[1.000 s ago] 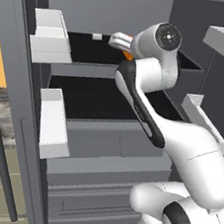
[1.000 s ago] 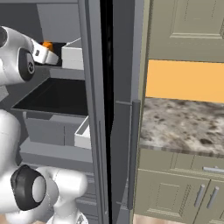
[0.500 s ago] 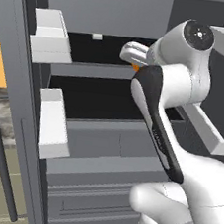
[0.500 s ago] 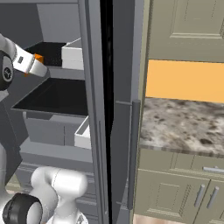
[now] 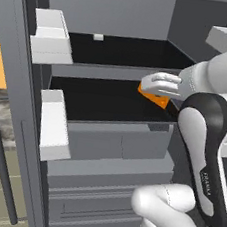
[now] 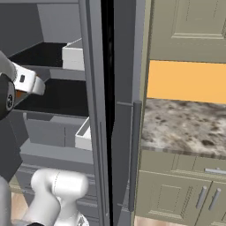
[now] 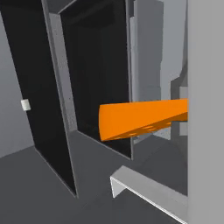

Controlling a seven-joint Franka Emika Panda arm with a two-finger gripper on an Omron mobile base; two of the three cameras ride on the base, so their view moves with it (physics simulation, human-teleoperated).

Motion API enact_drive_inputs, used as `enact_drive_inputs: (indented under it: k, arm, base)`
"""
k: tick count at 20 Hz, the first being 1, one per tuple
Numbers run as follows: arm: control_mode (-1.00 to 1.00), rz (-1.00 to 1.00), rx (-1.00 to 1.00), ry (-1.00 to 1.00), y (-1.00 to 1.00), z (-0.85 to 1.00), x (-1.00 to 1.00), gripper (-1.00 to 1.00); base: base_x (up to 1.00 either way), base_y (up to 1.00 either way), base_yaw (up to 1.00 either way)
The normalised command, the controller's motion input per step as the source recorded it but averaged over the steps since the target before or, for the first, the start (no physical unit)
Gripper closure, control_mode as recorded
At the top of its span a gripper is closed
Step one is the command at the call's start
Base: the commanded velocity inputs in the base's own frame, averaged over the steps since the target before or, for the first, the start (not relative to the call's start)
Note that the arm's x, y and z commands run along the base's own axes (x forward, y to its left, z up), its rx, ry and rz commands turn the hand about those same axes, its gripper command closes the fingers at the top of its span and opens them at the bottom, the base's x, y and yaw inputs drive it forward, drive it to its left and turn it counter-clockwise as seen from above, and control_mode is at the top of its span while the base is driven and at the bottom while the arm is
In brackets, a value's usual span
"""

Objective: Pick the cheese from the fridge and the cheese grater from the cabinet and place them next to the salad bowl.

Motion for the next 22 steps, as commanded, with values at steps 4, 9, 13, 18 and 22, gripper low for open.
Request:
enact_drive_inputs:
  k: [4, 9, 13, 18, 22]
  arm:
    - [-1.0, 0.03, -0.08, -0.06, -0.05, -0.19, -0.61, 1.0]
    - [1.0, 0.0, 0.0, 0.0, 0.0, -0.02, -0.12, 1.0]
    - [1.0, 0.0, 0.0, 0.0, 0.0, 0.0, 0.0, 1.0]
    - [1.0, 0.0, 0.0, 0.0, 0.0, 0.0, 0.0, 1.0]
    - [1.0, 0.0, 0.0, 0.0, 0.0, 0.0, 0.0, 1.0]
  base:
    - [0.0, 0.0, 0.0]
    - [-0.4, 0.0, 0.0]
    - [-1.0, -0.02, 0.0]
    - [-1.0, -0.16, 0.0]
    - [-1.0, -0.36, 0.0]
